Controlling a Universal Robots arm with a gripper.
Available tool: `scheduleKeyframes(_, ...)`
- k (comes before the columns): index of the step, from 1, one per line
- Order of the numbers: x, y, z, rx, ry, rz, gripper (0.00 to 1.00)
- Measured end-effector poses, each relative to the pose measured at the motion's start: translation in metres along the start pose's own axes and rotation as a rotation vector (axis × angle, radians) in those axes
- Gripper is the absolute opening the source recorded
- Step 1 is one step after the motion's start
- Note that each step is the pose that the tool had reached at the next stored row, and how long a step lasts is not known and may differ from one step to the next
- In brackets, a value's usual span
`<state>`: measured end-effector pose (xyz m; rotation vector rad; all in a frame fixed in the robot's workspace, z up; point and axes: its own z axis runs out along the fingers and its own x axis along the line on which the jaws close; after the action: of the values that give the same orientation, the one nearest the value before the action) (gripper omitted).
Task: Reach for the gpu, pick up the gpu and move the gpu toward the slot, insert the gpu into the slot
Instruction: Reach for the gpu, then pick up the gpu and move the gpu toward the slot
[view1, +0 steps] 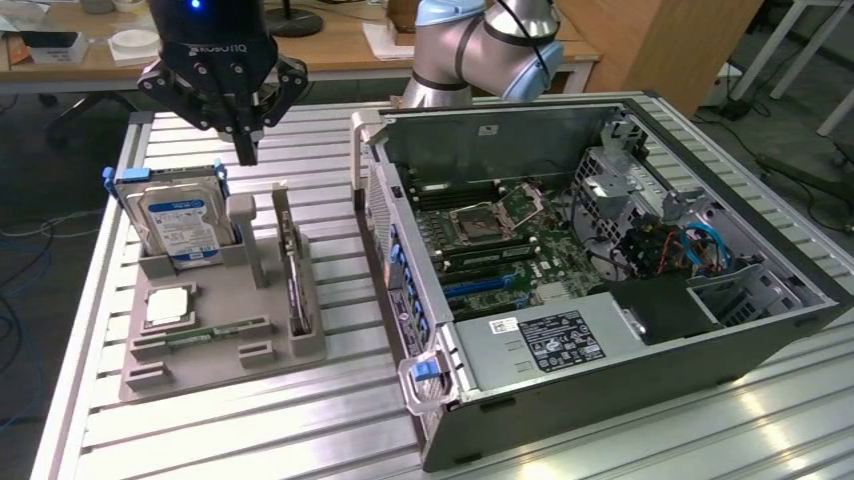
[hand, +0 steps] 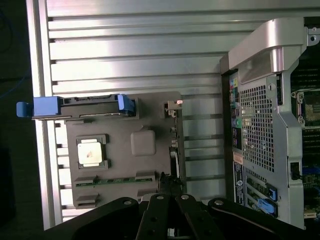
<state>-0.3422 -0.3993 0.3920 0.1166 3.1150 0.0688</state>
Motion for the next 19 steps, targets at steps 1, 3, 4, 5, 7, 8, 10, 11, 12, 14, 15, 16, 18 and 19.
scheduleKeyframes(1,0.0,0.0,0.0,0.0,0.0,0.0,0.1)
scheduleKeyframes(3,0.0,0.0,0.0,0.0,0.0,0.0,0.1)
scheduleKeyframes(4,0.0,0.0,0.0,0.0,0.0,0.0,0.1)
scheduleKeyframes(5,0.0,0.0,0.0,0.0,0.0,0.0,0.1)
scheduleKeyframes(7,0.0,0.0,0.0,0.0,0.0,0.0,0.1)
scheduleKeyframes(8,0.0,0.0,0.0,0.0,-0.0001,0.0,0.1)
scheduleKeyframes(10,0.0,0.0,0.0,0.0,0.0,0.0,0.1)
scheduleKeyframes(11,0.0,0.0,0.0,0.0,0.0,0.0,0.1)
scheduleKeyframes(12,0.0,0.0,0.0,0.0,-0.0001,0.0,0.11)
scheduleKeyframes(14,0.0,0.0,0.0,0.0,-0.0001,0.0,0.23)
scheduleKeyframes(15,0.0,0.0,0.0,0.0,0.0,0.0,0.23)
scheduleKeyframes(16,0.0,0.0,0.0,0.0,0.0,0.0,0.29)
scheduleKeyframes(18,0.0,0.0,0.0,0.0,0.0,0.0,0.35)
scheduleKeyframes(19,0.0,0.0,0.0,0.0,-0.0001,0.0,0.35)
